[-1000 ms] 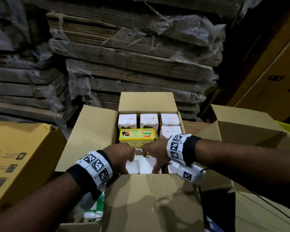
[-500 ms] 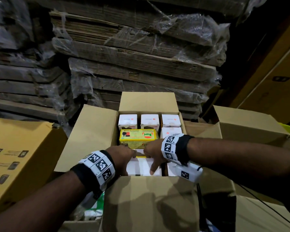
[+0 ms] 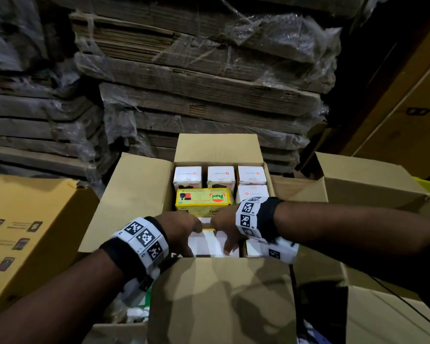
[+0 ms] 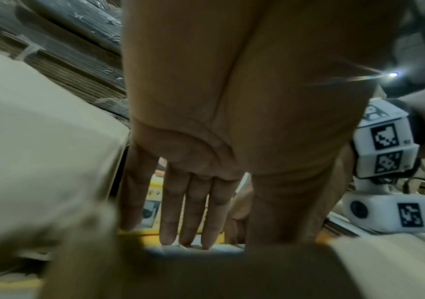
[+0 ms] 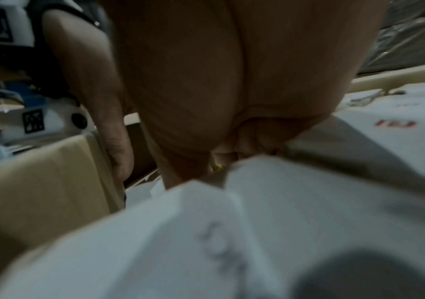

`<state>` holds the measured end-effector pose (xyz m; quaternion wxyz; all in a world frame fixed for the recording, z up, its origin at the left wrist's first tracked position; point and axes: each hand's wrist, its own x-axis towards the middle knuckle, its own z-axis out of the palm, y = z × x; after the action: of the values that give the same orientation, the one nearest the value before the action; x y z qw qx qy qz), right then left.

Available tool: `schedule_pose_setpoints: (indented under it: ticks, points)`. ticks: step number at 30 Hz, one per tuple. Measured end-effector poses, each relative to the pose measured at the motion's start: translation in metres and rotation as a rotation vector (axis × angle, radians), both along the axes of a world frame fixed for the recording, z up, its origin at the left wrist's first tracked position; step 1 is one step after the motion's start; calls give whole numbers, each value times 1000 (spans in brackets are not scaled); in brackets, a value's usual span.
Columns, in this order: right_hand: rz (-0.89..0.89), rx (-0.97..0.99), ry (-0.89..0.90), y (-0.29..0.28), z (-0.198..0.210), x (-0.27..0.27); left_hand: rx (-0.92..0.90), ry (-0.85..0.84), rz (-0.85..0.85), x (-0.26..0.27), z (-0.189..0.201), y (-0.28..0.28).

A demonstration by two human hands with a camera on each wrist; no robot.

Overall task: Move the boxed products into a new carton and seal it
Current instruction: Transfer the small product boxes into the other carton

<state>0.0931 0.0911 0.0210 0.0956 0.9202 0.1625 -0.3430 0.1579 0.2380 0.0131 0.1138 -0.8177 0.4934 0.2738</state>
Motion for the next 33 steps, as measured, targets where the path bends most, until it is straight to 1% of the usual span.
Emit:
schedule_pose_setpoints:
  ticks: [2, 4, 7, 9, 11, 13, 15, 18, 22, 25, 27, 30, 33]
  points:
    - [-40, 37, -30, -7, -1, -3, 14, -20, -9, -1, 1, -2]
    - [-22, 56, -49, -11, -1, -6, 25, -27, -21, -1, 1, -3]
    - [-40, 100, -28, -13, 4, -8, 32, -24, -16, -1, 0, -2]
    - [-132, 177, -56, -15, 10, -10, 22, -20, -11, -3, 3, -2]
    - [-239, 305, -137, -21, 20, -15, -16, -7, -8, -5, 13, -3]
    - [-346, 424, -210, -31, 31, -26, -103, 10, -7, -7, 25, -8]
    - [-448, 528, -273, -42, 41, -41, -244, 60, 4, -12, 37, -14]
    - [-607, 677, -343, -57, 51, -71, -412, 158, 34, -29, 52, -25]
    - [-792, 741, -464, -63, 61, -124, -580, 230, -3, -58, 62, -40]
    - [-928, 820, -550, -59, 60, -167, -671, 308, -36, -81, 61, -47]
    - [-998, 822, -633, -53, 57, -196, -723, 358, -67, -96, 57, -51]
    - [-1071, 826, -670, -38, 54, -237, -773, 444, -70, -117, 50, -56]
    - [-1060, 824, -688, -23, 47, -270, -770, 491, -75, -136, 42, -58]
